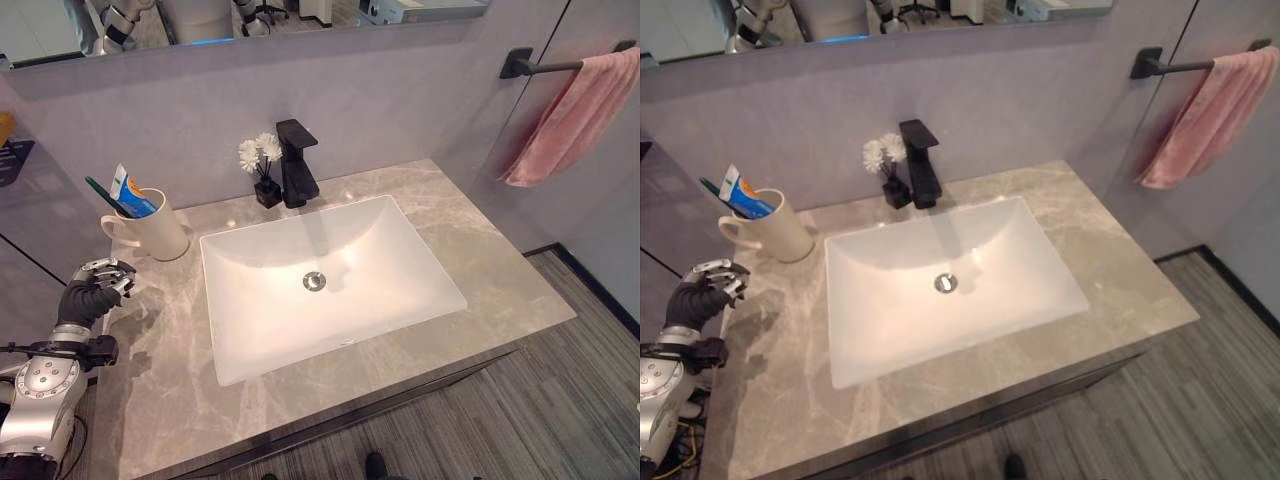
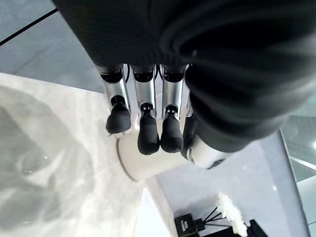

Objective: Put brush and paste in cup on sink, flatten towel.

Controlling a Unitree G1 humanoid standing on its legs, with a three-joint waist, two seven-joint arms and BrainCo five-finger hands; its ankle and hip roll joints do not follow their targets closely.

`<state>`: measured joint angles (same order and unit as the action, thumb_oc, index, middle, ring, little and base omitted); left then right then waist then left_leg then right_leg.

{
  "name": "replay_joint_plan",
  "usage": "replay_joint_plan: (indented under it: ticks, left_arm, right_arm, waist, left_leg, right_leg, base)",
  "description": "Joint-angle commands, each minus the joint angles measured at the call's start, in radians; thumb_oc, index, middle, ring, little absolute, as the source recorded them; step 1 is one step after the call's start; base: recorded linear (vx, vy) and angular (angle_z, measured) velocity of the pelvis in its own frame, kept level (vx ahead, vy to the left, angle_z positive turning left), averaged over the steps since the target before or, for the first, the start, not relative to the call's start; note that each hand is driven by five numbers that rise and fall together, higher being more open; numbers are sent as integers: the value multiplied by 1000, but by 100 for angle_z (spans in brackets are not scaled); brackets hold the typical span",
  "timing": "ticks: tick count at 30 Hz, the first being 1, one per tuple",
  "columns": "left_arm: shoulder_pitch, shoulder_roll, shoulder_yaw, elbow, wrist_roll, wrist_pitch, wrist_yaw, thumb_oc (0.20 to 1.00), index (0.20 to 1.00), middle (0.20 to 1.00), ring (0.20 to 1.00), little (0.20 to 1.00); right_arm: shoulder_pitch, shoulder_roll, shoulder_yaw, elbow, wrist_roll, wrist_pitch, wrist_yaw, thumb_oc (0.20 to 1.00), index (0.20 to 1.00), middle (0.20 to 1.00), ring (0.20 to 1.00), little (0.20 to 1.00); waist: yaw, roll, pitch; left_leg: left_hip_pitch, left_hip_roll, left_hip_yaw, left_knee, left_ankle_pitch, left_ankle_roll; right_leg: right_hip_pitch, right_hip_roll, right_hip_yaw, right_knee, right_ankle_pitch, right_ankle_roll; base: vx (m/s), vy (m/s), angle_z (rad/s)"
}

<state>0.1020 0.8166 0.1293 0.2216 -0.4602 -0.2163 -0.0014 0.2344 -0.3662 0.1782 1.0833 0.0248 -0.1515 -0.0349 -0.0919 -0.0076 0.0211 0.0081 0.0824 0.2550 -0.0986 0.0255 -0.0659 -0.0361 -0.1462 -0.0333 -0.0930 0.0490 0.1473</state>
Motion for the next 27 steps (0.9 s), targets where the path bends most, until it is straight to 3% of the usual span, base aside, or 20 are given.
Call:
replay_joint_plan:
  ticks: [1,16,27]
  left_arm:
    - [-73,19,44,7,24,-43,18,200,200,200,200,200]
    - [-185,47,-26,116,30,-40,50,200,200,200,200,200]
    - [-430,98,-101,258,28,-51,142,200,200,200,200,200]
  right_arm:
    - [-15,-29,2,4,0,-6,1,1000,1000,1000,1000,1000]
    - [-61,-70,11,-64,36,-18,-8,1000,1000,1000,1000,1000]
    - [-98,-89,26,-88,77,-33,-33,1000,1000,1000,1000,1000]
  waist:
    - [-9,-10,51]
    - [-17,-7,134]
    - [-40,-2,196]
  left_leg:
    - [4,22,-49,11,4,-3]
    - [-82,30,-44,11,33,-3]
    - [-174,38,-60,11,65,-11]
  right_leg:
    - [31,-25,-32,26,50,38]
    - [-79,-8,-6,52,52,29]
    - [-187,2,-4,105,59,25]
  base:
    - [0,0,0]
    - [-32,2,-3]
    - [-38,-1,-2]
